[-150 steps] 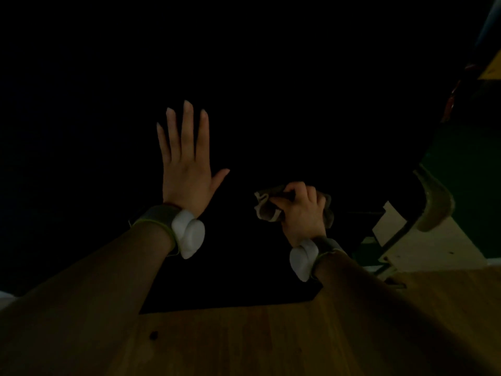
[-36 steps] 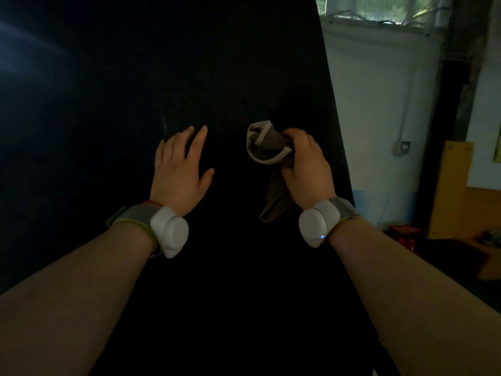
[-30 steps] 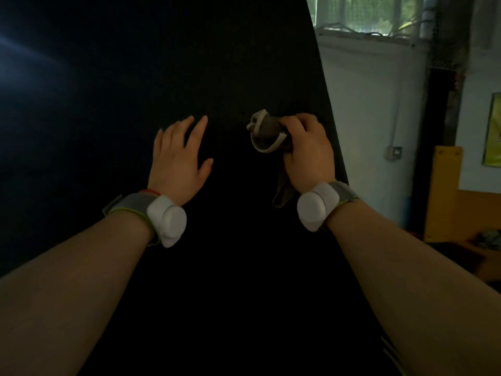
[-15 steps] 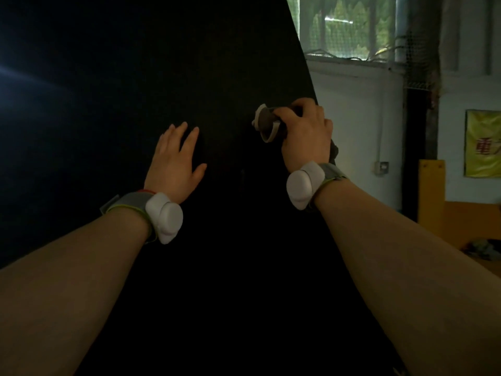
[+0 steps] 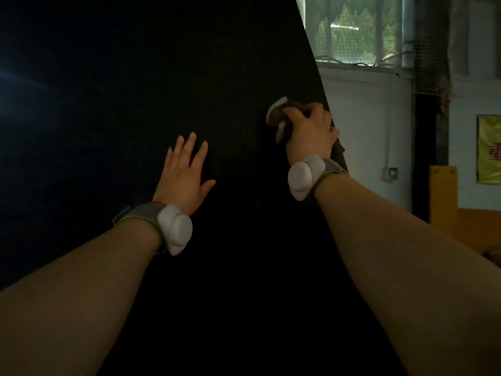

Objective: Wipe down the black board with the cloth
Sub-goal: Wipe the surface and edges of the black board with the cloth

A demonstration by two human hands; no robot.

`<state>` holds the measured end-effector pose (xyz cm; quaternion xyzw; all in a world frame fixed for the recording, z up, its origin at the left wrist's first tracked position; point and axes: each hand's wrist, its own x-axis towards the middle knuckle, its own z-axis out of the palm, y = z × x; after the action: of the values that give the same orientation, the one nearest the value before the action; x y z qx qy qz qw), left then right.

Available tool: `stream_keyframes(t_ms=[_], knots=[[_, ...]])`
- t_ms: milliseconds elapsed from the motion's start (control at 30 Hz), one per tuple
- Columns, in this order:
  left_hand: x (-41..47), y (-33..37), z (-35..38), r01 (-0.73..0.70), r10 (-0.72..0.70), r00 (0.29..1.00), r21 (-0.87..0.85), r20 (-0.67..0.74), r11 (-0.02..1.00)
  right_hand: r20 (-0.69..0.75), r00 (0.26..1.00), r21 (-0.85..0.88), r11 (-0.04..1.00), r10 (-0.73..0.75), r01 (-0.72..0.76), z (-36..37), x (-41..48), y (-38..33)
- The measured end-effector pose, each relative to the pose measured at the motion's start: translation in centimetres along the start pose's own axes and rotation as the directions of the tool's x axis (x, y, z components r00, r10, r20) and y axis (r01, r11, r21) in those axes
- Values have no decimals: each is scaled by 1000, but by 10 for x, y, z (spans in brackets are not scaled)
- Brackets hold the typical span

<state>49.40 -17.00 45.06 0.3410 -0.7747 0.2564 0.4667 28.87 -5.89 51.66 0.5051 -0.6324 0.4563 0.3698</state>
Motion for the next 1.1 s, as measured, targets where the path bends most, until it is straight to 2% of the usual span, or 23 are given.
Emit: stream_keyframes(t_ms=[133,233,400,567,600,667,700,767,867,1100], knots=[[3,-7,10,-20,20,1000,5,-17,1000,88,995,-2,999,-35,35,9,0,-6],[5,-10,18,-34,35,999,34,-20,999,207,971,-35,991,-123,133,7,-4,-9],[6,-14,17,-34,33,999,44,5,998,375,840,-25,902,-391,431,16,-47,-22],[6,-12,10,-11,10,1000,39,25,999,513,705,53,838,-489,543,10,-66,-12],[7,-11,8,-8,7,1000,30,28,1000,497,720,91,854,-484,512,7,-65,-8],[7,-11,7,5,-6,999,18,52,1000,320,849,136,907,-421,399,4,-61,2],[8,-11,6,8,-9,998,13,63,1000,187,922,138,939,-338,316,2,-58,7],[8,-13,4,11,-13,997,17,76,1000,-19,993,163,979,-117,119,-2,-48,16],[6,-12,2,6,-8,997,21,80,1000,-129,984,173,980,120,-96,-8,-26,25],[4,-9,1,-3,3,999,6,55,1000,-168,936,161,945,311,-285,0,7,34]])
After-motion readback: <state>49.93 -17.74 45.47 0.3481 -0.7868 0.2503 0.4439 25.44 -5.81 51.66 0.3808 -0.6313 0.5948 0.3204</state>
